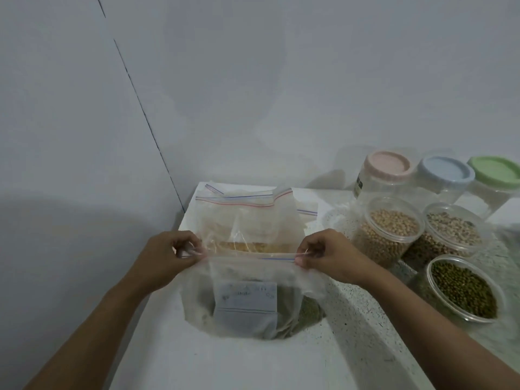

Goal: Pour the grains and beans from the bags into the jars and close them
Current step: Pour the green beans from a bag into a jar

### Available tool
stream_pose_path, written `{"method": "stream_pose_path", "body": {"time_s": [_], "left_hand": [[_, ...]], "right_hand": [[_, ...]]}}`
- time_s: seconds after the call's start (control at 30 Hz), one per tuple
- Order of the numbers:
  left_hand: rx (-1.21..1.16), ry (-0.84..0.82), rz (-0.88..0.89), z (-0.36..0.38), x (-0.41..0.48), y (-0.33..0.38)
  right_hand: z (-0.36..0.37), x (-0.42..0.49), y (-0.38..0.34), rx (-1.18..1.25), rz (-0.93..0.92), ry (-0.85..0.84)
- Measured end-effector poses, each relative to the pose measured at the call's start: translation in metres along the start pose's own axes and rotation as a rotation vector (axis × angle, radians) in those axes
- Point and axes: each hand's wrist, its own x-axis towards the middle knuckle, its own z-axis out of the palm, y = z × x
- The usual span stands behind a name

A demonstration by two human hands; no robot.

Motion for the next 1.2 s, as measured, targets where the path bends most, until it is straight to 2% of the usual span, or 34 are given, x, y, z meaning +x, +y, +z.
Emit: {"method": "stream_pose_path", "body": {"time_s": [0.2, 0.33, 0.5, 0.63, 0.77, 0.97, 1.2], "left_hand": [[0.178, 0.057, 0.243, -0.008, 0.003, 0.007], [0.100, 0.061, 0.299, -0.016, 0.009, 0.017], [0.074, 0.150, 0.311, -0.021, 0.011, 0.029], [0.008, 0.139, 0.368, -0.014, 0.010, 0.063], [-0.105, 0.047, 0.443, 0.006, 0.014, 0.119], [-0.260, -0.053, 0.493, 0.051, 0.018, 0.201], [-0.331, -0.175, 0.458, 0.123, 0.020, 0.265]], "right_hand": [[-0.002, 0.000, -0.006, -0.151, 0.045, 0.047], [-0.006, -0.004, -0.016, -0.267, 0.045, 0.123], [-0.012, -0.010, -0.029, -0.365, 0.002, 0.173], [-0.015, -0.019, -0.033, -0.328, -0.027, 0.275], [-0.026, -0.033, -0.040, -0.126, -0.038, 0.387], [-0.069, -0.068, -0.047, -0.017, -0.079, 0.460], [-0.126, -0.121, -0.008, 0.062, -0.111, 0.509]]}}
